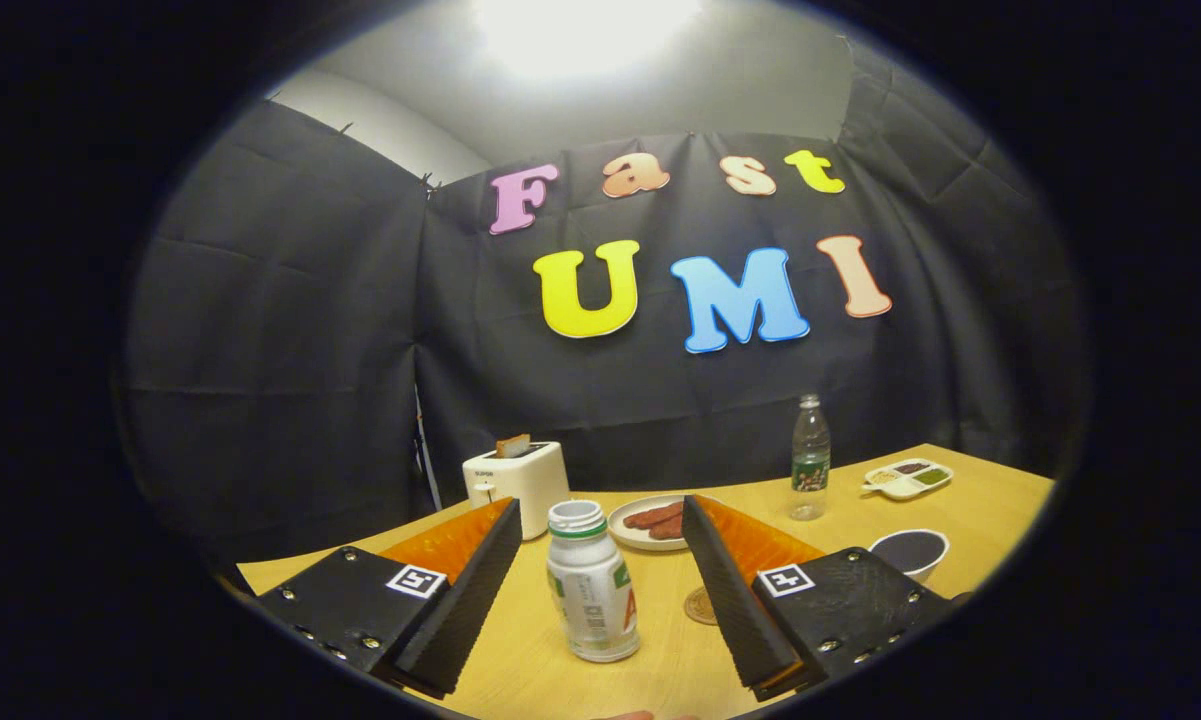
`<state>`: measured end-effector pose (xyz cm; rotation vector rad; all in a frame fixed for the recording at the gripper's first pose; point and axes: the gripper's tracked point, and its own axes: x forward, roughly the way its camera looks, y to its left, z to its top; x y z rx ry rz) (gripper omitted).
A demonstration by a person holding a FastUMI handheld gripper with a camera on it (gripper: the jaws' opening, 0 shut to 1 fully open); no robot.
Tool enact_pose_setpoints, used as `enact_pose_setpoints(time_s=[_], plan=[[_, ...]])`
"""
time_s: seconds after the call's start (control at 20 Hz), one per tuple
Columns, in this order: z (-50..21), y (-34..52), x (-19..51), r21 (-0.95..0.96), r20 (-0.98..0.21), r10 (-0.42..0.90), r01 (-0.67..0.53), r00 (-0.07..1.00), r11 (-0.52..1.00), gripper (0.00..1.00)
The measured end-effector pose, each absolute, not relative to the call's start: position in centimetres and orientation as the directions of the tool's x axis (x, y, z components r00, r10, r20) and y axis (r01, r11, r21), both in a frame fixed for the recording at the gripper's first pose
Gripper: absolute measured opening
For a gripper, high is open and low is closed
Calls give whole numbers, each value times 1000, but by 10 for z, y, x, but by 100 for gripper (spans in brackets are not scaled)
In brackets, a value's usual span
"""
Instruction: Take the bottle from table, then pour the juice into the cup, finally place the bottle on the coaster
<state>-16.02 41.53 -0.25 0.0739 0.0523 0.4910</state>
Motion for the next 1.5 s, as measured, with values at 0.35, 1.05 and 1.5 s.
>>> enact_pose_setpoints(time_s=[0.35,1.05,1.5], plan=[[-69,443,-132,48,-162,451,-449,878,892,98],[-89,440,-118,129,-166,435,-418,885,899,72],[-42,407,-117,463,-17,453,-395,891,794,71]])
